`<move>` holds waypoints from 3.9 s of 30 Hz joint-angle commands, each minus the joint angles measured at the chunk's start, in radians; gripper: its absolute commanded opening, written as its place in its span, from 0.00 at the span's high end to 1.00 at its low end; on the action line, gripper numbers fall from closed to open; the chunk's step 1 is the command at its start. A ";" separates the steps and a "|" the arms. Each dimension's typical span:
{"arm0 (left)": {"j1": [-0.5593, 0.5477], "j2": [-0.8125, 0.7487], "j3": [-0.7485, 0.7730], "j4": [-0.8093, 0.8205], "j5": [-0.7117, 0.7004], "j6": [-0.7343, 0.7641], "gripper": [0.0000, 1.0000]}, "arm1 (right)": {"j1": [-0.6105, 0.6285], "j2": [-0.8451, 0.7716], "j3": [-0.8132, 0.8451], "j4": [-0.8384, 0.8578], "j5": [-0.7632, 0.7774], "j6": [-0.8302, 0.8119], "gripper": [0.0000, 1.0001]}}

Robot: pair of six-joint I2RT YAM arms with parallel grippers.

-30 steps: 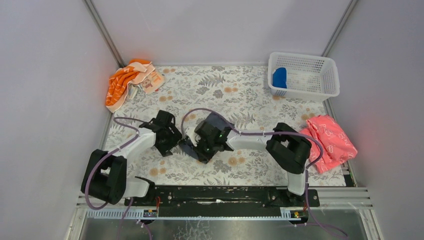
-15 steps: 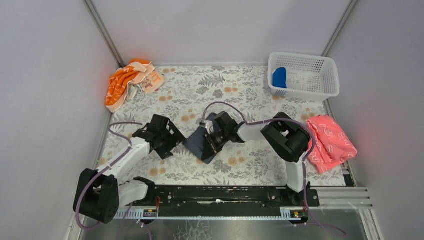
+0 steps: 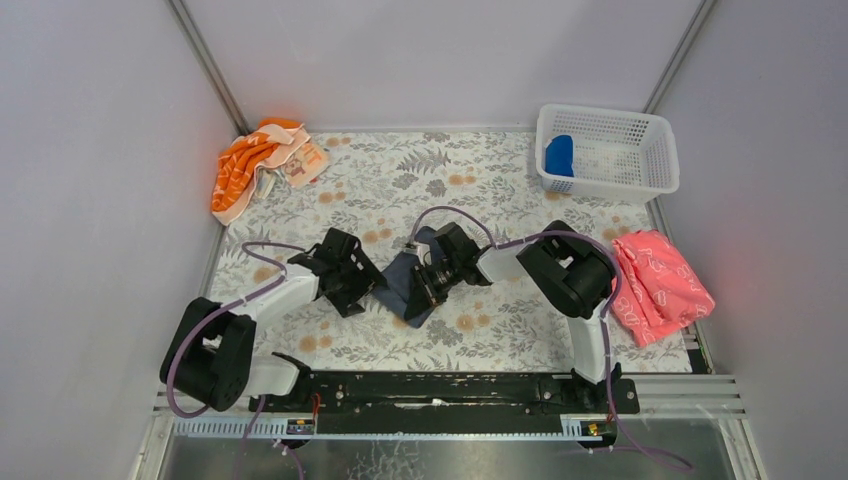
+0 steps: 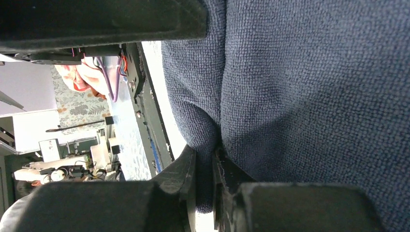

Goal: Roll the towels
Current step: Roll the towel at the center of the board.

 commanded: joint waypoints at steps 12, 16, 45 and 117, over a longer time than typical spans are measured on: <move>-0.010 0.140 -0.005 0.037 -0.089 0.014 0.50 | 0.079 -0.226 0.010 -0.337 0.391 -0.202 0.61; -0.019 0.163 -0.001 0.039 -0.088 0.021 0.55 | 0.151 -0.317 0.029 -0.399 0.610 -0.272 0.47; -0.032 0.190 0.012 0.042 -0.066 0.036 0.56 | 0.507 -0.242 0.039 -0.292 1.196 -0.642 0.40; -0.055 0.217 0.033 0.105 -0.059 0.010 0.42 | 0.261 -0.530 -0.025 -0.355 1.017 -0.454 0.34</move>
